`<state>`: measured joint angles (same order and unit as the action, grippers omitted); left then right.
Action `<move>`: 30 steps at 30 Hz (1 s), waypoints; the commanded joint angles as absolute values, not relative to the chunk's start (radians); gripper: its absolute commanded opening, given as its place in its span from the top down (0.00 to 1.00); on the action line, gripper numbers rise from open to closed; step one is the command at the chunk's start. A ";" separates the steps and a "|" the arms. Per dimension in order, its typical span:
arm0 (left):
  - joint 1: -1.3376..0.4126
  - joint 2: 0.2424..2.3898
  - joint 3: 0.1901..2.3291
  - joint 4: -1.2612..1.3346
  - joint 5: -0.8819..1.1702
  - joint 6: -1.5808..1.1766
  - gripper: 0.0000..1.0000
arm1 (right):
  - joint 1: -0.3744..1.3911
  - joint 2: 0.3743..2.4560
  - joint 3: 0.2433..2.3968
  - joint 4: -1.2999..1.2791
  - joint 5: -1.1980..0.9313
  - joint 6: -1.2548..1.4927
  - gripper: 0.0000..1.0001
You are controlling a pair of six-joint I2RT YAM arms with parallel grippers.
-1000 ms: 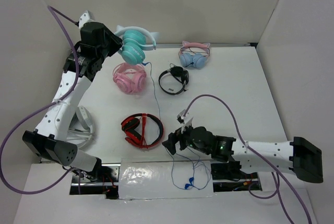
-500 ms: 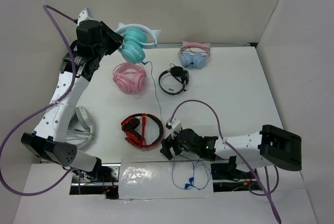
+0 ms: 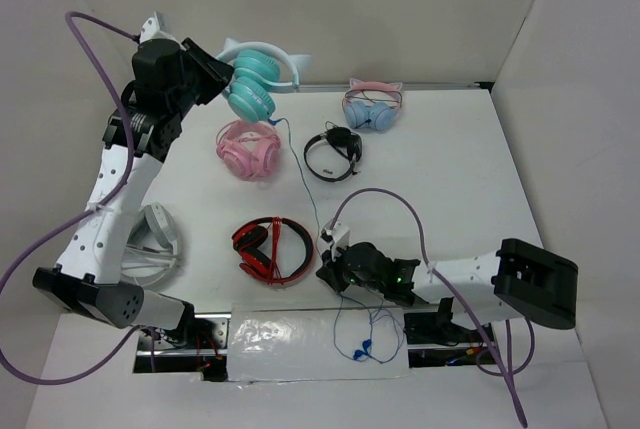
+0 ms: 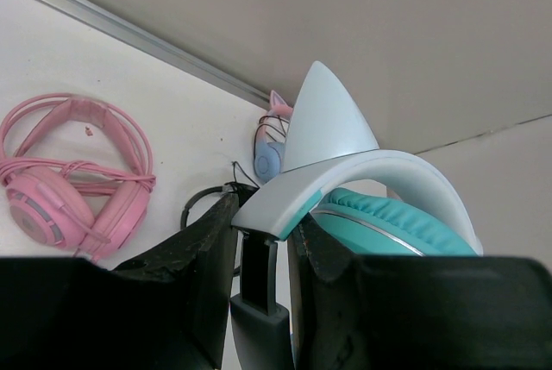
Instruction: Wrap the headphones
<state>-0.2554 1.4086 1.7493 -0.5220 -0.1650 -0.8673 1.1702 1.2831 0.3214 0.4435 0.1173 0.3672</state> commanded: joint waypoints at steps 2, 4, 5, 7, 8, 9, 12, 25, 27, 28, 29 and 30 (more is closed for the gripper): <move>-0.248 1.348 1.758 -0.403 -0.124 -0.887 1.00 | 1.157 1.244 0.301 0.517 0.106 0.374 1.00; -0.247 1.350 1.756 -0.400 -0.114 -0.885 1.00 | 1.157 1.236 0.288 0.520 0.127 0.379 1.00; -0.245 1.350 1.756 -0.400 -0.112 -0.884 1.00 | 1.154 1.233 0.288 0.522 0.132 0.380 1.00; -0.245 1.351 1.759 -0.405 -0.107 -0.882 1.00 | 1.154 1.220 0.288 0.515 0.141 0.379 1.00; -0.241 1.353 1.758 -0.405 -0.104 -0.882 1.00 | 1.155 1.212 0.285 0.512 0.153 0.382 1.00; -0.238 1.350 1.756 -0.403 -0.086 -0.882 1.00 | 1.152 1.209 0.285 0.508 0.153 0.380 1.00; -0.227 1.341 1.743 -0.385 -0.042 -0.876 1.00 | 1.134 1.193 0.276 0.509 0.169 0.391 1.00; -0.164 1.247 1.614 -0.302 0.362 -0.761 1.00 | 0.844 1.078 0.278 0.453 0.132 0.453 1.00; -0.163 1.218 1.542 -0.273 0.406 -0.720 1.00 | 0.786 1.037 0.294 0.439 0.094 0.440 1.00; -0.163 1.210 1.519 -0.270 0.446 -0.707 1.00 | 0.722 1.022 0.304 0.410 0.080 0.434 1.00; -0.163 1.203 1.481 -0.270 0.466 -0.686 1.00 | 0.695 1.006 0.313 0.397 0.077 0.431 1.00; -0.161 1.189 1.462 -0.259 0.486 -0.680 1.00 | 0.661 0.979 0.333 0.370 0.065 0.430 1.00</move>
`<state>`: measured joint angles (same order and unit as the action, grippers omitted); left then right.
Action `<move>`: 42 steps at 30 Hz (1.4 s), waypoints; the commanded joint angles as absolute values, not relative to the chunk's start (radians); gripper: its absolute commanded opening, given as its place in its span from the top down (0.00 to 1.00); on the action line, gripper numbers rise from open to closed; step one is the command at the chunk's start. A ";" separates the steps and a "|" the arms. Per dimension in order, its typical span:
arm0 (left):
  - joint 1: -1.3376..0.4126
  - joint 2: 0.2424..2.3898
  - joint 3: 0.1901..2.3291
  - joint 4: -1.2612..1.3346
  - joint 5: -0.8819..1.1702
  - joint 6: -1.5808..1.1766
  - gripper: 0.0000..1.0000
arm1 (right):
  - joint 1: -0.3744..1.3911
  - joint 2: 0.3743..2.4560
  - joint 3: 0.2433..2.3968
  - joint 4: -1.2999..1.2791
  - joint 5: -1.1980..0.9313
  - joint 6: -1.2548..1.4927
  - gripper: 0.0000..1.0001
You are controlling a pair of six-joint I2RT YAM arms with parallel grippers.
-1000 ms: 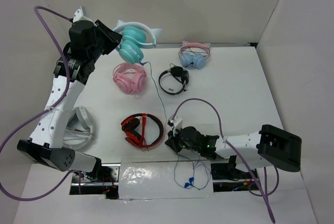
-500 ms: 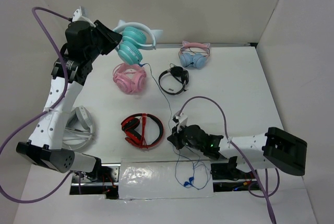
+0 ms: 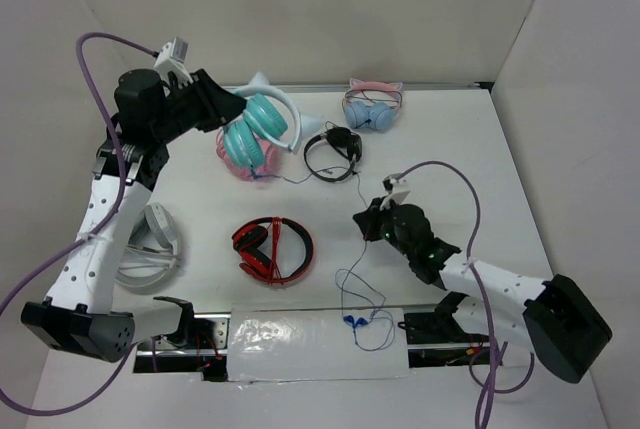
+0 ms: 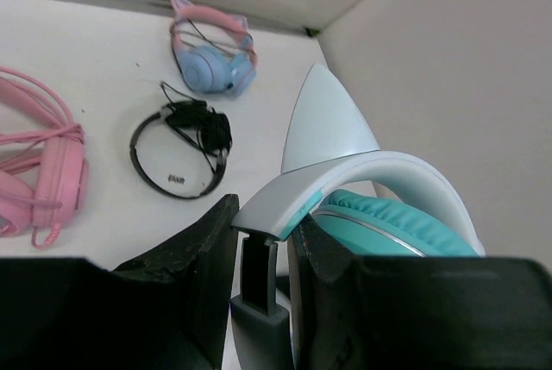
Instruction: Wrap the headphones
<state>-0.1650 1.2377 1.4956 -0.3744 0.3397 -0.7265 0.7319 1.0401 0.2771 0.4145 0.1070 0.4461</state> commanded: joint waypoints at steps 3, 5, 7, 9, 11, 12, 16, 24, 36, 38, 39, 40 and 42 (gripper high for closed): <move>-0.161 1.164 1.385 -0.206 0.618 -0.625 1.00 | 0.523 0.953 0.385 0.322 -0.021 0.410 1.00; -0.166 1.151 1.326 -0.166 0.748 -0.568 1.00 | 0.448 0.959 0.422 0.298 -0.047 0.373 1.00; -0.184 1.146 1.286 -0.127 0.858 -0.497 1.00 | 0.401 0.979 0.475 0.262 -0.095 0.338 1.00; -0.208 1.150 1.266 -0.127 0.879 -0.450 1.00 | 0.376 1.018 0.553 0.201 -0.121 0.293 1.00; -0.250 1.154 1.233 -0.126 0.861 -0.399 1.00 | 0.354 1.057 0.656 0.119 -0.106 0.267 1.00; -0.258 1.157 1.204 -0.123 0.864 -0.390 1.00 | 0.347 1.101 0.685 0.098 -0.079 0.264 1.00; -0.284 1.144 1.108 -0.103 0.827 -0.350 1.00 | 0.299 1.173 0.822 0.038 -0.067 0.246 1.00; -0.350 1.206 1.048 -0.175 0.474 -0.365 1.00 | 0.273 1.255 1.210 -0.228 0.024 0.221 1.00; -0.416 1.540 1.349 -0.507 -0.173 -0.673 1.00 | 0.465 1.299 1.437 -0.435 0.083 0.215 1.00; -0.414 1.620 1.411 -0.607 -0.221 -0.782 1.00 | 0.520 1.324 1.495 -0.484 0.049 0.228 1.00; -0.417 1.673 1.481 -0.691 -0.262 -0.876 1.00 | 0.537 1.342 1.524 -0.491 0.014 0.248 1.00; -0.419 1.701 1.514 -0.725 -0.262 -0.912 1.00 | 0.552 1.354 1.541 -0.500 0.005 0.255 1.00; -0.417 1.745 1.601 -0.790 -0.270 -1.012 1.00 | 0.594 1.383 1.583 -0.523 -0.055 0.278 1.00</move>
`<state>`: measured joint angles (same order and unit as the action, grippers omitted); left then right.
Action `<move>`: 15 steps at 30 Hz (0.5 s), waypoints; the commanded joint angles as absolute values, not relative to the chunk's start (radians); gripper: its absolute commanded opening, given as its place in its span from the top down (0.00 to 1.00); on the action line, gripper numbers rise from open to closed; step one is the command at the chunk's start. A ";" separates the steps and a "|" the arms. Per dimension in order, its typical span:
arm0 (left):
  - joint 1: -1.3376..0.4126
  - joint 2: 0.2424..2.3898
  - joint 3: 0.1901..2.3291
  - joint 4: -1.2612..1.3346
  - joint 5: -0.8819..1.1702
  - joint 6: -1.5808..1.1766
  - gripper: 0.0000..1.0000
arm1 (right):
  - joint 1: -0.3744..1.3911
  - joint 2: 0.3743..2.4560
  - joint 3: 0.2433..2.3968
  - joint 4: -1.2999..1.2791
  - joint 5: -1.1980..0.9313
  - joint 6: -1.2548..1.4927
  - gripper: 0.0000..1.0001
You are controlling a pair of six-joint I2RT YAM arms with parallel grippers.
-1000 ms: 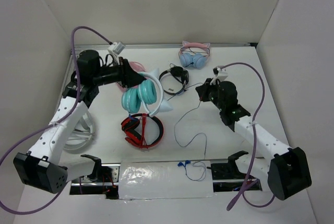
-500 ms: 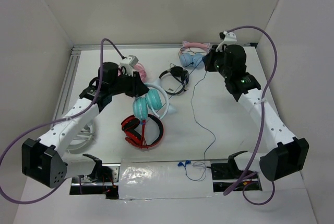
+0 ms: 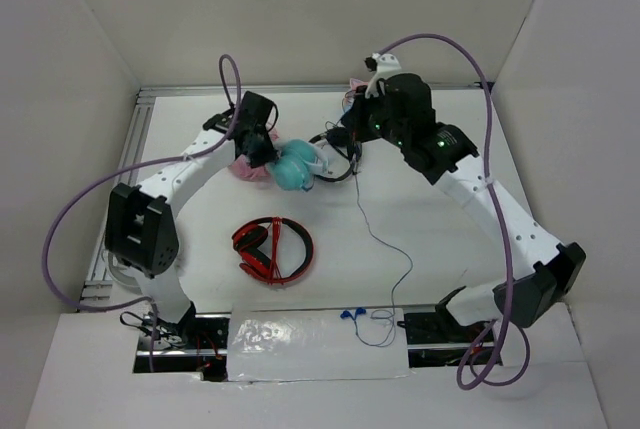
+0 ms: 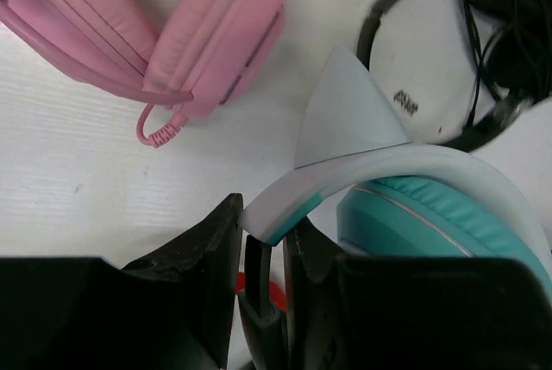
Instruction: Wrap the headphones
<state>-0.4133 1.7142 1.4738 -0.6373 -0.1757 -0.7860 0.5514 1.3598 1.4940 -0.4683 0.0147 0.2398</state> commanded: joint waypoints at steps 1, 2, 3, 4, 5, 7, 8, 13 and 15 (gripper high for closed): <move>-0.417 1.784 1.627 -0.837 -0.265 -1.035 1.00 | 0.607 1.416 1.624 -0.535 -0.081 0.294 1.00; -0.417 1.801 1.650 -0.857 -0.247 -1.057 1.00 | 0.620 1.431 1.637 -0.529 -0.084 0.302 1.00; -0.417 1.815 1.689 -0.873 -0.235 -1.101 1.00 | 0.646 1.443 1.647 -0.523 -0.087 0.310 1.00; -0.420 1.841 1.707 -0.887 -0.227 -1.123 1.00 | 0.655 1.460 1.673 -0.519 -0.095 0.320 1.00; -0.422 1.851 1.721 -0.908 -0.218 -1.140 1.00 | 0.666 1.497 1.687 -0.511 -0.101 0.324 1.00; -0.429 1.876 1.752 -0.933 -0.210 -1.193 1.00 | 0.699 1.537 1.741 -0.512 -0.101 0.336 1.00; -0.433 1.879 1.758 -0.949 -0.215 -1.207 1.00 | 0.707 1.570 1.752 -0.500 -0.106 0.331 1.00; -0.434 1.870 1.778 -0.943 -0.193 -1.233 1.00 | 0.761 1.646 1.776 -0.450 -0.248 0.249 1.00; -0.433 1.859 1.782 -0.922 -0.190 -1.223 1.00 | 0.791 1.654 1.740 -0.443 -0.278 0.157 1.00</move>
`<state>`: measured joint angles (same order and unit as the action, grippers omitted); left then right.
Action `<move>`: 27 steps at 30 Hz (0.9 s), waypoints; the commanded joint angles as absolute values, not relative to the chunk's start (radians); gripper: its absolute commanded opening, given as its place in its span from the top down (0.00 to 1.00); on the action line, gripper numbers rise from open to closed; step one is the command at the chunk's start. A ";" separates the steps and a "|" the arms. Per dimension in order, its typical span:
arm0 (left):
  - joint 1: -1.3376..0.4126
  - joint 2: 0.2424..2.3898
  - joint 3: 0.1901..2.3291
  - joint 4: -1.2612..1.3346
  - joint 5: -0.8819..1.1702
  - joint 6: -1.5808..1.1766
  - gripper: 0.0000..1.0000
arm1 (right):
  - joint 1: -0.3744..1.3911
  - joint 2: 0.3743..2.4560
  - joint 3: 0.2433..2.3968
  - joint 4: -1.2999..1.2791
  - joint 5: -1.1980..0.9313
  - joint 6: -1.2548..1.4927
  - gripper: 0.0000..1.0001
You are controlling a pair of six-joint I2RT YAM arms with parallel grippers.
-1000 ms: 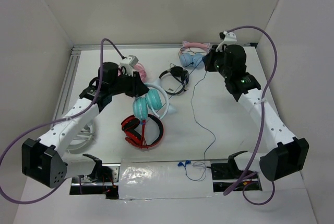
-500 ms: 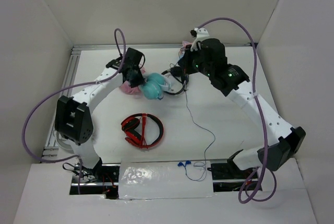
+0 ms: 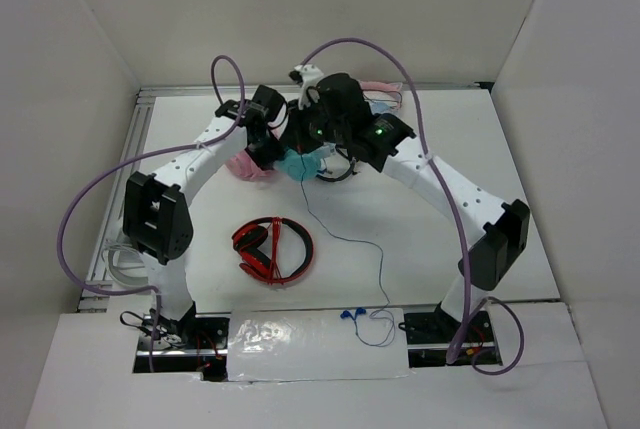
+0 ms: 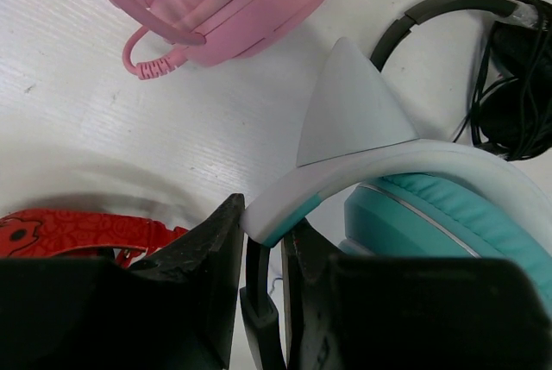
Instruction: Wrap the headphones
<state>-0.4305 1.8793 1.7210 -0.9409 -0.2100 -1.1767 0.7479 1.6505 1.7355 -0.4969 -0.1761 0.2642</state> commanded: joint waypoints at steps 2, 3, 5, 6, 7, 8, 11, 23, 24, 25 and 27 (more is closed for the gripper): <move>-0.425 1.848 1.782 -0.901 -0.166 -1.203 1.00 | 0.834 1.638 1.688 -0.419 -0.259 0.065 1.00; -0.417 1.841 1.784 -0.896 -0.161 -1.206 1.00 | 0.845 1.612 1.619 -0.404 -0.252 0.042 1.00; -0.404 1.824 1.786 -0.896 -0.155 -1.221 1.00 | 0.870 1.589 1.524 -0.368 -0.262 0.011 1.00; -0.399 1.816 1.784 -0.884 -0.132 -1.221 1.00 | 0.877 1.569 1.490 -0.336 -0.279 0.011 1.00; -0.393 1.809 1.775 -0.870 -0.117 -1.203 1.00 | 0.882 1.559 1.452 -0.310 -0.278 0.011 1.00; -0.382 1.786 1.767 -0.855 -0.101 -1.194 1.00 | 0.884 1.548 1.371 -0.279 -0.262 0.014 1.00; -0.371 1.740 1.730 -0.801 -0.092 -1.181 1.00 | 0.896 1.483 1.209 -0.147 -0.218 0.025 1.00; -0.345 1.580 1.657 -0.727 -0.130 -1.150 1.00 | 0.917 1.089 0.675 0.371 -0.018 0.155 1.00; -0.341 1.563 1.652 -0.732 -0.129 -1.161 1.00 | 0.913 1.078 0.666 0.368 -0.037 0.150 1.00; -0.339 1.556 1.646 -0.712 -0.111 -1.158 1.00 | 0.911 1.072 0.664 0.367 -0.047 0.147 1.00; -0.337 1.523 1.615 -0.683 -0.086 -1.154 1.00 | 0.908 1.080 0.661 0.373 -0.064 0.135 1.00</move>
<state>-0.3470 1.5929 1.6344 -0.7811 -0.1276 -1.1519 0.9119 1.0916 0.6708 0.2390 -0.0803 0.1341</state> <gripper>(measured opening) 0.335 0.006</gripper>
